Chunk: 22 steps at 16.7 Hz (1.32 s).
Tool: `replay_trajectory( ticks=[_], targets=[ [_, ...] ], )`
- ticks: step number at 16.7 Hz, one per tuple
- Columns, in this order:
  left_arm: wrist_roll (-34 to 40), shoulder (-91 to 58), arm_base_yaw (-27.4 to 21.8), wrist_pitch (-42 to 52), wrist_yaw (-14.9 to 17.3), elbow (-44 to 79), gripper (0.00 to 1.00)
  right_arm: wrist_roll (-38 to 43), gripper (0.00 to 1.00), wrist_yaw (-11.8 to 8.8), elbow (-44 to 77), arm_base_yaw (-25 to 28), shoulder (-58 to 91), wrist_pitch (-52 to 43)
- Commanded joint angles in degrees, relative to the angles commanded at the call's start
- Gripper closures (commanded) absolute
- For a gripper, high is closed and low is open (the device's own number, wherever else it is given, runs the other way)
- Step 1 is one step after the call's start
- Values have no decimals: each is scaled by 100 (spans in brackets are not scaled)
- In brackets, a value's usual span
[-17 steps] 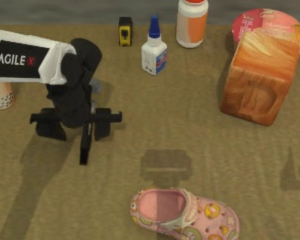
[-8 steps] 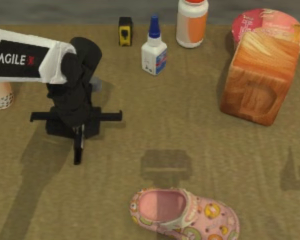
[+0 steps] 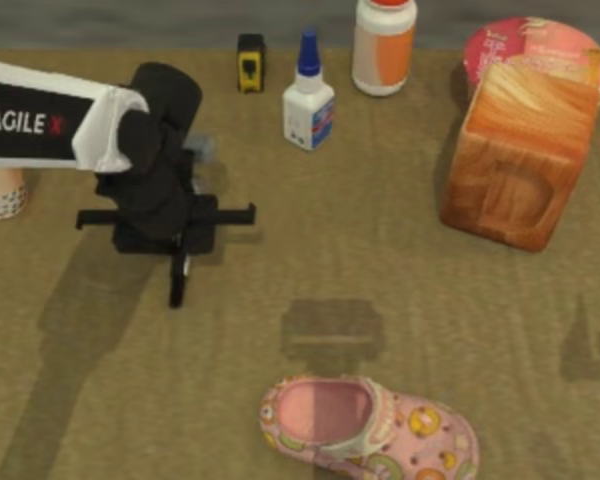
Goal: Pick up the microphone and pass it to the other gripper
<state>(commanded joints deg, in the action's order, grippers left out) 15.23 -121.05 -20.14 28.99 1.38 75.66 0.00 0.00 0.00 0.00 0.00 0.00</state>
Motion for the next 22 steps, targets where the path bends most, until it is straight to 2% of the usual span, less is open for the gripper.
replay_trajectory(
  ticks=[4,11,14,18,22],
  targets=[
    [-338,294,50,-1656,592,-441,100,0,0,0,0,0,0,0],
    [-1071,1077,174,-5533,1874,-1581,100,0,0,0,0,0,0,0],
    [-1354,1477,226,-6812,2337,-1976,100,0,0,0,0,0,0,0],
    [-1600,1883,275,-7676,2701,-2264,100,0,0,0,0,0,0,0],
    [-1624,1928,281,-7753,2735,-2290,100,0,0,0,0,0,0,0]
  ],
)
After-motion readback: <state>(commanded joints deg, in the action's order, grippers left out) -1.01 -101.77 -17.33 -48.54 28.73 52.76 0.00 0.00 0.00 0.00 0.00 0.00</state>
